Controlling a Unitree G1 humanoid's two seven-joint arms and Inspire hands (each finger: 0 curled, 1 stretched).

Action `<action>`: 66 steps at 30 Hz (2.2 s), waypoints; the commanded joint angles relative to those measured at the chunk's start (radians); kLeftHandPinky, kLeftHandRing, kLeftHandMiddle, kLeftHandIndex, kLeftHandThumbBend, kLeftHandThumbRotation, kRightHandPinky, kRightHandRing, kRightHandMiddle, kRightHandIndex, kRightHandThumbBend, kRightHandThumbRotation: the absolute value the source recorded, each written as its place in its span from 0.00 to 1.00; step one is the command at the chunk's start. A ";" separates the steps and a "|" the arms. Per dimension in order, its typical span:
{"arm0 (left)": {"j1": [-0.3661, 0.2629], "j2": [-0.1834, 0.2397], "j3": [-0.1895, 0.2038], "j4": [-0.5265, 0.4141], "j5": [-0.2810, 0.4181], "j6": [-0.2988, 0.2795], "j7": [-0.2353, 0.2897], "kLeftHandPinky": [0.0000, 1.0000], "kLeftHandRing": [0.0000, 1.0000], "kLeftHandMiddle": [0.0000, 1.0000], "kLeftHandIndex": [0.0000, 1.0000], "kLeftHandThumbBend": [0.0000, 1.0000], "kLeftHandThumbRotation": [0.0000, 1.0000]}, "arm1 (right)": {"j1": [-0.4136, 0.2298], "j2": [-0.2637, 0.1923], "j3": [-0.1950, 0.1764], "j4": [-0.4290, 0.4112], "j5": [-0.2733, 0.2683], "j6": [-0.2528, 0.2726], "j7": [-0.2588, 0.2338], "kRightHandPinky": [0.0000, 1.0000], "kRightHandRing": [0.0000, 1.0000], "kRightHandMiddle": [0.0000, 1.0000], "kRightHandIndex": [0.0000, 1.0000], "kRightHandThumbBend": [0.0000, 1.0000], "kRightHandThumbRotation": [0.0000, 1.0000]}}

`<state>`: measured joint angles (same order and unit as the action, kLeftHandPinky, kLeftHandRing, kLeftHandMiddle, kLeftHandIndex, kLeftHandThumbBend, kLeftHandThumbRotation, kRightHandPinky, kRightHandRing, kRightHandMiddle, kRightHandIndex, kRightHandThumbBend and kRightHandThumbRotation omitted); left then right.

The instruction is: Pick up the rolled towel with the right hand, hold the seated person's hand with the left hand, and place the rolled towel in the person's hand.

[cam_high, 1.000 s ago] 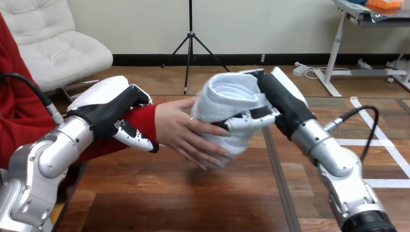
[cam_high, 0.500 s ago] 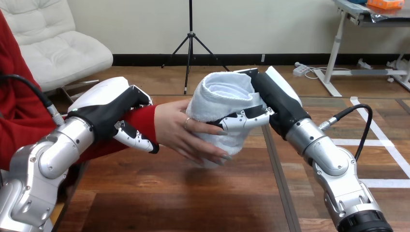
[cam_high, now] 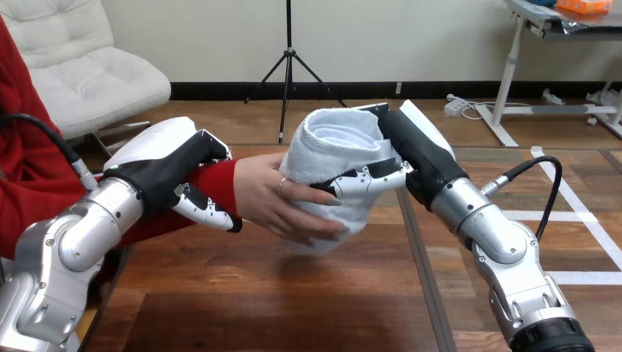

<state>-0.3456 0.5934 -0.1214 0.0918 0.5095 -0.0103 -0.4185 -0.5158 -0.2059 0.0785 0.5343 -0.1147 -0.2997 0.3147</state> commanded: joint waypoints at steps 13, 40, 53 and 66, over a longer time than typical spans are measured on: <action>-0.071 -0.011 0.025 -0.035 -0.030 0.002 0.030 0.25 0.32 0.41 0.40 0.68 0.00 | -0.123 0.037 0.008 -0.075 0.031 -0.030 0.014 0.28 0.33 0.38 0.41 0.83 0.00; -0.058 0.031 0.007 -0.047 0.022 -0.060 0.053 0.43 0.51 0.53 0.51 0.72 0.00 | -0.092 0.019 0.006 -0.126 0.006 0.049 -0.008 0.34 0.41 0.45 0.48 0.87 0.04; -0.038 0.047 0.013 -0.054 0.066 -0.133 0.109 0.50 0.61 0.63 0.61 0.80 0.06 | -0.069 0.008 -0.008 -0.146 0.033 0.084 0.014 0.36 0.43 0.48 0.51 0.76 0.22; -0.013 0.057 0.017 -0.064 0.096 -0.158 0.145 0.56 0.69 0.70 0.67 0.86 0.32 | -0.054 0.004 -0.020 -0.126 0.055 0.045 0.017 0.36 0.43 0.49 0.51 0.54 0.49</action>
<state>-0.3408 0.6312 -0.1225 0.0764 0.5959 -0.1554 -0.3037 -0.5176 -0.2062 0.0723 0.4555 -0.0911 -0.2082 0.3264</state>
